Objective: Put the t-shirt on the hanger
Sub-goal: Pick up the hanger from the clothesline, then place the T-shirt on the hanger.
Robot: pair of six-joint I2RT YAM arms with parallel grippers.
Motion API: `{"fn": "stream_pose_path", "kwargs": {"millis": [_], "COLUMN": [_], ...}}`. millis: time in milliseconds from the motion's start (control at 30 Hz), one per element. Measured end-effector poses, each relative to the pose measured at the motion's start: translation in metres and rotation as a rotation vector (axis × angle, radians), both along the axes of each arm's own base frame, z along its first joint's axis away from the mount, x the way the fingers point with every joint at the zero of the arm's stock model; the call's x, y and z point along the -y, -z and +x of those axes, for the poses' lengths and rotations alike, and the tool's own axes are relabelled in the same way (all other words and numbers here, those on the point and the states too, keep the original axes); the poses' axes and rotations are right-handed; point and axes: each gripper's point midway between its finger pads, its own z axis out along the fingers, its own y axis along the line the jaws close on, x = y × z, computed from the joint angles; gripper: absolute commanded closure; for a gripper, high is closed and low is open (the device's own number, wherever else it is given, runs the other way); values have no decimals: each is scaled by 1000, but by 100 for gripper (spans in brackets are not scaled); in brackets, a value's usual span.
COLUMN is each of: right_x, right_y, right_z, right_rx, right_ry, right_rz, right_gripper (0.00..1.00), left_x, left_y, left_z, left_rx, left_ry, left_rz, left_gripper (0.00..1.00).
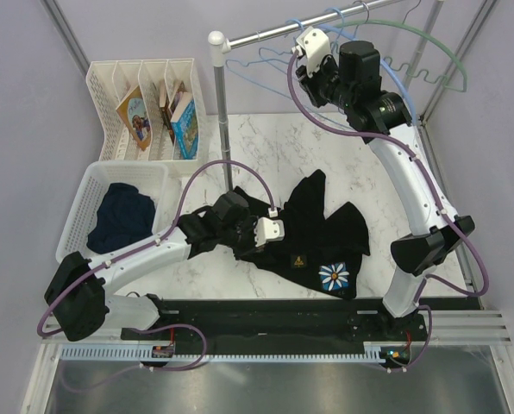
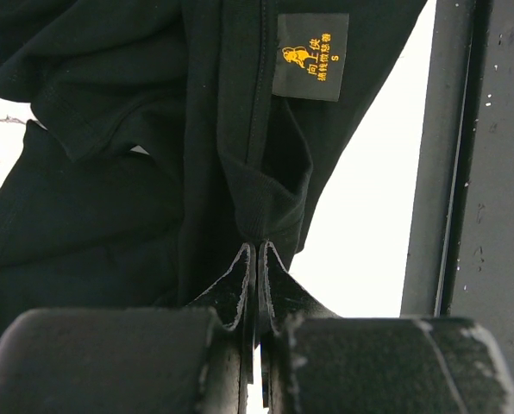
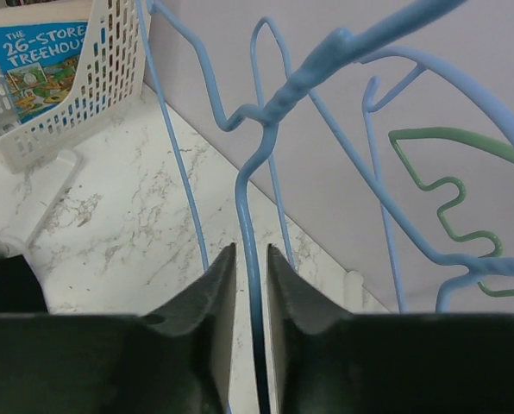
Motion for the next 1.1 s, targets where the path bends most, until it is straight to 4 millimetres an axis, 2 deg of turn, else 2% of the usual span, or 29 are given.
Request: {"fn": "stream_pose_path", "kwargs": {"millis": [67,233,400,533,633,700,767,967,1033,1100], "right_x": [-1,-1,6,18,30,39,47,73,85,98], "right_y": [0,-7,-39,-82,-93,-82,-56,46,67,78], "right_z": [0,-4,-22,-53,-80,-99,-116,-171,-196,-221], "right_rx": [-1,14,88,191,232,225,182,-74,-145,-180], "right_ry": [-4,-15,-29,-47,-62,-77,-94,-148,-155,-155], "right_rz": [3,6,24,47,23,-19,-76,-255,-283,-298], "right_gripper": [100,100,100,100,100,100,100,100,100,100], "left_x": [0,-1,-2,-2,-3,-3,-3,-5,-8,-12], "left_y": [0,0,0,0,-1,-2,-3,-5,-4,-2], "left_z": [1,2,3,3,5,6,7,12,16,21], "left_rx": [0,0,0,1,-2,-1,-1,-15,-33,-55], "left_ry": [-2,-8,-10,-13,-21,-25,-29,-61,-86,-111], "left_rz": [0,0,1,0,-1,-4,-5,-12,-15,-21], "left_gripper": [98,98,98,98,98,98,98,98,98,98]}}
